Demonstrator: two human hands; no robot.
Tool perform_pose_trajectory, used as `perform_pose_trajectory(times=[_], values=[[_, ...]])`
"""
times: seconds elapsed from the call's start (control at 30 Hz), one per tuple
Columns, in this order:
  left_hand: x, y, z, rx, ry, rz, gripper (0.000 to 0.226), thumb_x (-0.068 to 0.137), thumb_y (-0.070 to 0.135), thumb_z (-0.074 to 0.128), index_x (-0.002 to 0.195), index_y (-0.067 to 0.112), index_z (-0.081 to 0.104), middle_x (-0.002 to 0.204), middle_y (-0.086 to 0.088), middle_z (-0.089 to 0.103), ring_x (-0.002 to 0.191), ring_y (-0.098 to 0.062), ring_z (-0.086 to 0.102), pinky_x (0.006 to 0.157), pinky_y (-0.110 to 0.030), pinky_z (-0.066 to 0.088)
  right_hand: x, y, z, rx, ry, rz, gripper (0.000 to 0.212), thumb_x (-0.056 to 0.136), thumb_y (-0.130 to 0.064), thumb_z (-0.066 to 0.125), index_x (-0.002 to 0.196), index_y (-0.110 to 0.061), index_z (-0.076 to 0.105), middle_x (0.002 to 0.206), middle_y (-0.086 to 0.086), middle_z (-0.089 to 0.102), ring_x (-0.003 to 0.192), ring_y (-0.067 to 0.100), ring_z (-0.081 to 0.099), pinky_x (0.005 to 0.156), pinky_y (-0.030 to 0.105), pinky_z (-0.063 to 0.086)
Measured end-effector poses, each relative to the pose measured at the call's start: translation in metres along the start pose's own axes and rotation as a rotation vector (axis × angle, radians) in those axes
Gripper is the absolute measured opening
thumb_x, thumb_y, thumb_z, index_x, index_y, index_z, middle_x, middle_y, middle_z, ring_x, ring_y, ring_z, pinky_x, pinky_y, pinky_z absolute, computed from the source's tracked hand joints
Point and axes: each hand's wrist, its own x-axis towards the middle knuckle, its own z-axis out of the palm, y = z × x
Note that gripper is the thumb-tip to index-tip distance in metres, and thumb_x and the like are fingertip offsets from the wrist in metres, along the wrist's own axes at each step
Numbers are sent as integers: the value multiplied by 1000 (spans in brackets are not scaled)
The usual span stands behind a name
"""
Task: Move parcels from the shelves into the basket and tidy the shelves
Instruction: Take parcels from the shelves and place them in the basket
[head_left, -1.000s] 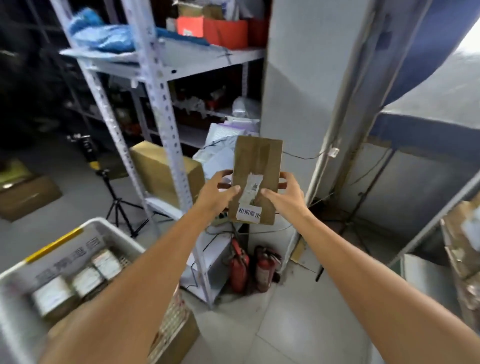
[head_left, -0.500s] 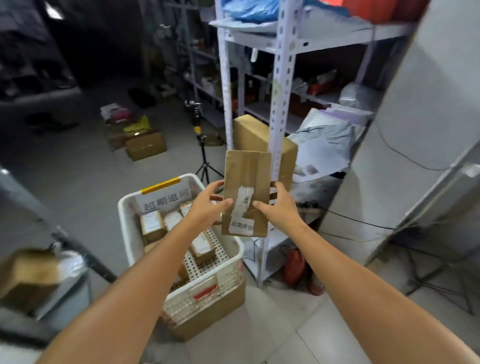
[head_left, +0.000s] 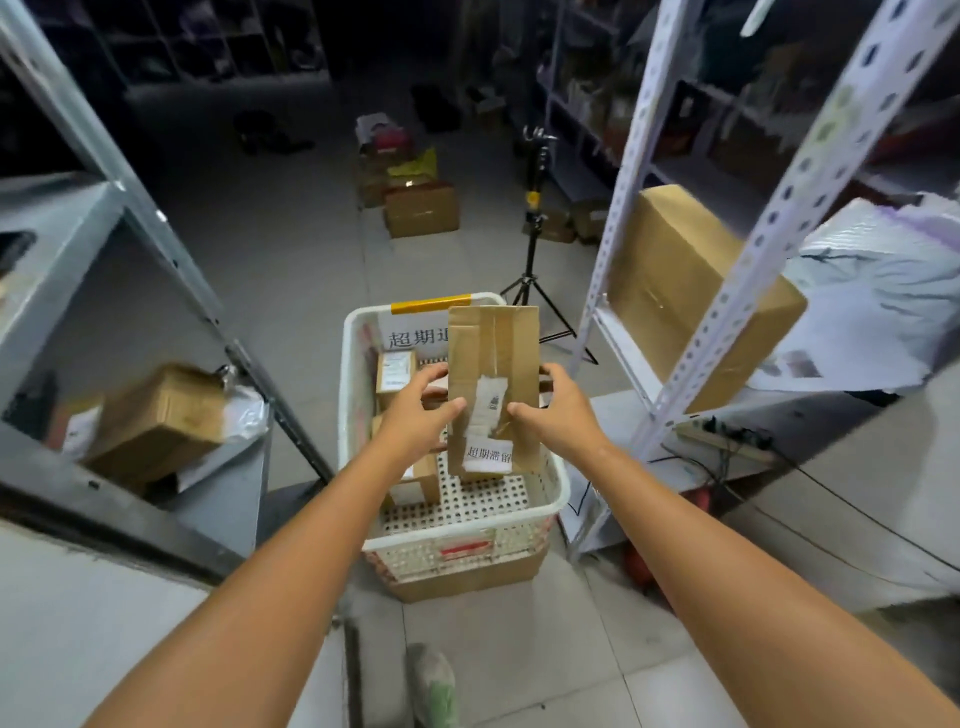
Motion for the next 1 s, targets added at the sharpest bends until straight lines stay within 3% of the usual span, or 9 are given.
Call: perform_pose_trajectory(times=[0.07, 0.2, 0.33, 0.47, 0.53, 0.6, 0.7, 0.93, 1.0], values=[[21, -9, -5, -28, 8, -29, 39, 95, 15, 63, 125, 37, 50, 116, 7, 59, 109, -18, 59, 80, -45, 59, 22, 3, 14, -19, -27, 22, 59, 82, -31, 75, 133, -24, 47, 115, -9, 61, 106, 13, 61, 91, 36, 53], [74, -36, -15, -38, 11, -75, 53, 95, 13, 62, 141, 32, 43, 133, 0, 55, 98, -9, 59, 70, -37, 60, 72, 13, 43, -74, -53, 64, 57, 82, -35, 74, 132, -24, 48, 118, -8, 62, 106, 14, 61, 92, 40, 53], [125, -66, -19, -76, 14, -180, 63, 93, 11, 64, 144, 37, 39, 131, 4, 51, 109, -22, 60, 80, -51, 59, 117, 33, 70, -127, -94, 125, 60, 82, -37, 73, 133, -26, 45, 117, -9, 62, 107, 16, 61, 93, 43, 52], [161, -109, -18, -30, -20, -265, 68, 89, 17, 69, 137, 54, 38, 132, -2, 57, 114, -26, 60, 80, -52, 59, 147, 64, 96, -102, -166, 194, 63, 84, -28, 73, 138, -26, 40, 113, -11, 58, 101, 13, 60, 86, 32, 50], [171, -132, -14, -15, -20, -321, 74, 89, 17, 70, 139, 57, 34, 124, -3, 61, 108, -26, 63, 81, -52, 59, 158, 85, 110, -99, -216, 229, 67, 83, -29, 75, 139, -27, 39, 117, -9, 60, 102, 14, 62, 90, 38, 53], [179, -153, -6, -32, -19, -370, 77, 91, 13, 67, 146, 52, 30, 111, -4, 66, 96, -22, 68, 78, -48, 60, 166, 107, 123, -103, -273, 265, 70, 82, -29, 76, 141, -26, 38, 120, -7, 61, 104, 16, 63, 95, 43, 53], [185, -181, 7, -59, -6, -413, 72, 95, 11, 61, 150, 42, 27, 101, 1, 69, 86, -12, 69, 68, -32, 60, 173, 135, 137, -113, -330, 324, 73, 84, -27, 75, 145, -23, 35, 121, -3, 62, 104, 17, 62, 96, 43, 53], [185, -261, 31, -29, 7, -546, 65, 97, 16, 59, 150, 38, 28, 100, -4, 71, 90, -14, 68, 72, -30, 56, 174, 207, 177, -195, -501, 454, 65, 88, -19, 69, 143, -22, 36, 128, 2, 62, 113, 23, 62, 96, 38, 51], [181, -280, 36, 5, -6, -561, 64, 96, 21, 61, 148, 40, 31, 110, -2, 70, 95, -13, 67, 84, -37, 56, 171, 224, 186, -229, -525, 489, 61, 87, -24, 70, 139, -25, 39, 123, -1, 65, 109, 23, 64, 96, 42, 53]])
